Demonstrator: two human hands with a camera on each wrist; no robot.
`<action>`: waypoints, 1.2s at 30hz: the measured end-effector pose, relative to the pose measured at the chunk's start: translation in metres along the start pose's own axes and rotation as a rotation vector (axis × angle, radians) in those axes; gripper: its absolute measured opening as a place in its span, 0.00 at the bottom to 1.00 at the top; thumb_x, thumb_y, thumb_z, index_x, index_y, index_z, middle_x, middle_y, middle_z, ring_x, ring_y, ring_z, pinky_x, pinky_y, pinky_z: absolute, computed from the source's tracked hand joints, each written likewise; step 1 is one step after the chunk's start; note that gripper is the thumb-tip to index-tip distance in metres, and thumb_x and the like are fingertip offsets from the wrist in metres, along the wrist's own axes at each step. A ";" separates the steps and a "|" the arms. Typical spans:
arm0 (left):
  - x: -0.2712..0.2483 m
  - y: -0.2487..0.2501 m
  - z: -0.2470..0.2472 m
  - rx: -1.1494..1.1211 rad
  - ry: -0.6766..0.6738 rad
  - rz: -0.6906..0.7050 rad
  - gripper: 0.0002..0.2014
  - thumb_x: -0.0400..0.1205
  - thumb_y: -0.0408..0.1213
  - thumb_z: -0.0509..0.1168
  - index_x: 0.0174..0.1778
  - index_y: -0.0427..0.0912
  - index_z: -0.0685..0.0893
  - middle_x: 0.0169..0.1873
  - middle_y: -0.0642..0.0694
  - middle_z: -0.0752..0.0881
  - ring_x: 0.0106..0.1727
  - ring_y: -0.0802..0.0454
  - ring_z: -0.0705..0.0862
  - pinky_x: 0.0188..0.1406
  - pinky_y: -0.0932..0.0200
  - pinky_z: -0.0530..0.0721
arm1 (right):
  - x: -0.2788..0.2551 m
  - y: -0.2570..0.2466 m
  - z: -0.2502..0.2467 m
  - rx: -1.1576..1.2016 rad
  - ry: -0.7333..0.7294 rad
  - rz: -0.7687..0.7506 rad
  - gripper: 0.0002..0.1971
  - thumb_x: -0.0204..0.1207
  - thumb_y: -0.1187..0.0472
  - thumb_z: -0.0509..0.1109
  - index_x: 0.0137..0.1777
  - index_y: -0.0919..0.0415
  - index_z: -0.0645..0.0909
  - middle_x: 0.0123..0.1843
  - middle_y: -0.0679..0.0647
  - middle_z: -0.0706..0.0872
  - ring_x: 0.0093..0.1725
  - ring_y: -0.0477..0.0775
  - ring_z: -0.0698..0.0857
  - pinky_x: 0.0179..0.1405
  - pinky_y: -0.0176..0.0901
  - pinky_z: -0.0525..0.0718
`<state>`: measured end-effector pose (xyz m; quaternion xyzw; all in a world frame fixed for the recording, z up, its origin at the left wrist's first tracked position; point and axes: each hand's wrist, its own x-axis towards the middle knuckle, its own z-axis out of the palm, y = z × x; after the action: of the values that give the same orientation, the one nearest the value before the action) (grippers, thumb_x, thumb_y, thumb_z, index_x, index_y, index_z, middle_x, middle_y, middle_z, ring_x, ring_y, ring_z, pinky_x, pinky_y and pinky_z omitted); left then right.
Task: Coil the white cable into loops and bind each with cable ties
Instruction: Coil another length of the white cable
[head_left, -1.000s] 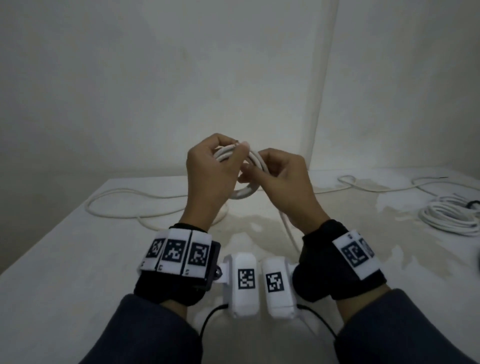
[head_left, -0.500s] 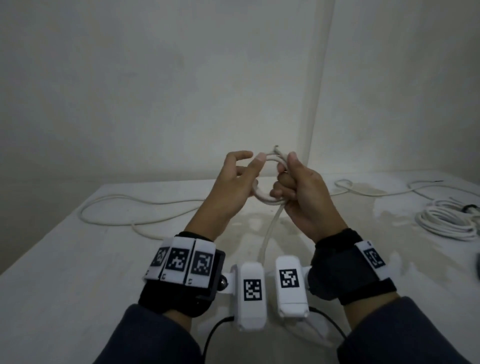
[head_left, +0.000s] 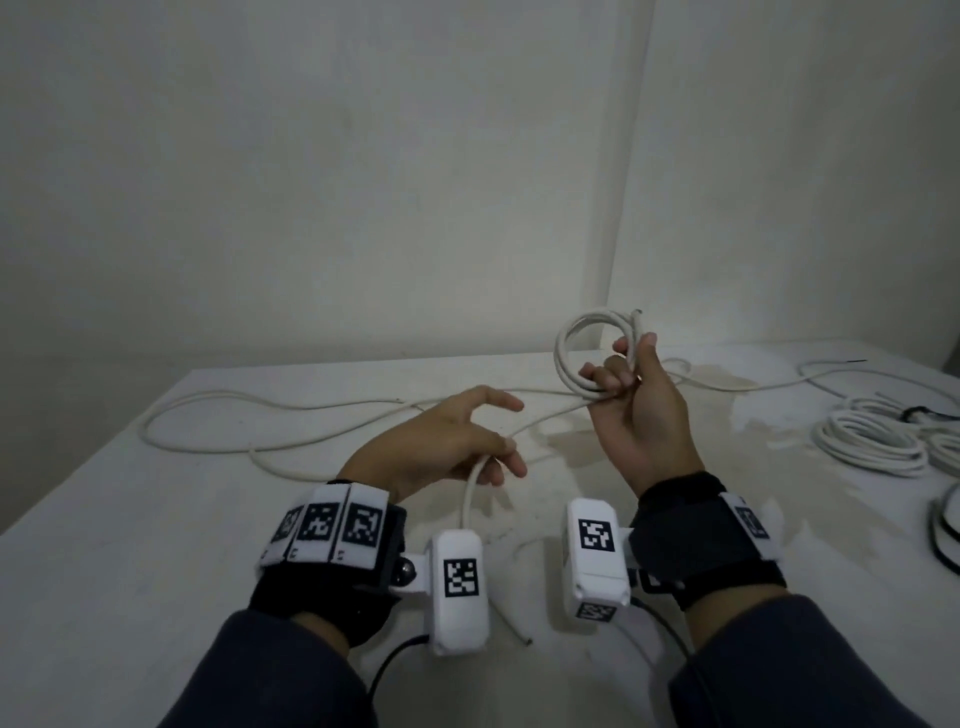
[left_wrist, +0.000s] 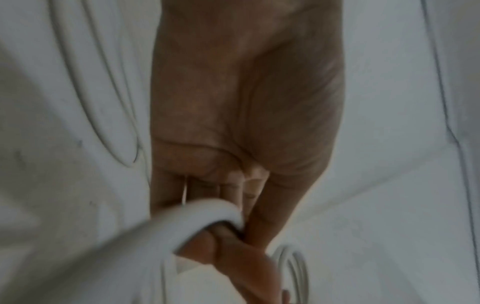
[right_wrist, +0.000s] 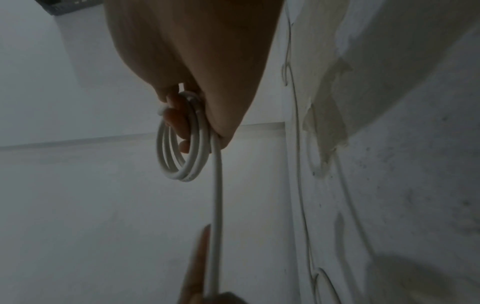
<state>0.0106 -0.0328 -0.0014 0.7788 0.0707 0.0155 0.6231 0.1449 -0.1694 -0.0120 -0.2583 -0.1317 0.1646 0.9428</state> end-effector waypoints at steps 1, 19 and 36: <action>0.000 0.001 -0.001 -0.132 -0.006 0.041 0.12 0.85 0.26 0.60 0.62 0.42 0.77 0.36 0.40 0.89 0.27 0.55 0.82 0.33 0.64 0.82 | 0.001 0.000 -0.003 0.023 0.008 0.008 0.18 0.87 0.51 0.54 0.40 0.60 0.74 0.20 0.47 0.64 0.20 0.44 0.67 0.39 0.39 0.81; 0.012 -0.009 0.002 -0.251 0.520 0.228 0.11 0.86 0.37 0.61 0.40 0.43 0.85 0.37 0.48 0.82 0.43 0.57 0.81 0.47 0.63 0.81 | -0.014 0.030 -0.002 -0.100 -0.038 0.313 0.18 0.87 0.54 0.56 0.40 0.66 0.76 0.17 0.46 0.59 0.14 0.43 0.59 0.15 0.32 0.68; 0.008 0.000 0.005 -0.292 0.429 0.175 0.11 0.87 0.32 0.59 0.56 0.31 0.85 0.37 0.36 0.90 0.34 0.46 0.90 0.31 0.58 0.88 | -0.024 0.037 0.007 -0.317 -0.038 0.203 0.13 0.85 0.60 0.61 0.38 0.60 0.73 0.21 0.48 0.61 0.17 0.43 0.61 0.14 0.33 0.66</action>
<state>0.0190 -0.0370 -0.0027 0.6629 0.1304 0.2440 0.6958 0.1116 -0.1451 -0.0294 -0.4126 -0.1471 0.2406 0.8662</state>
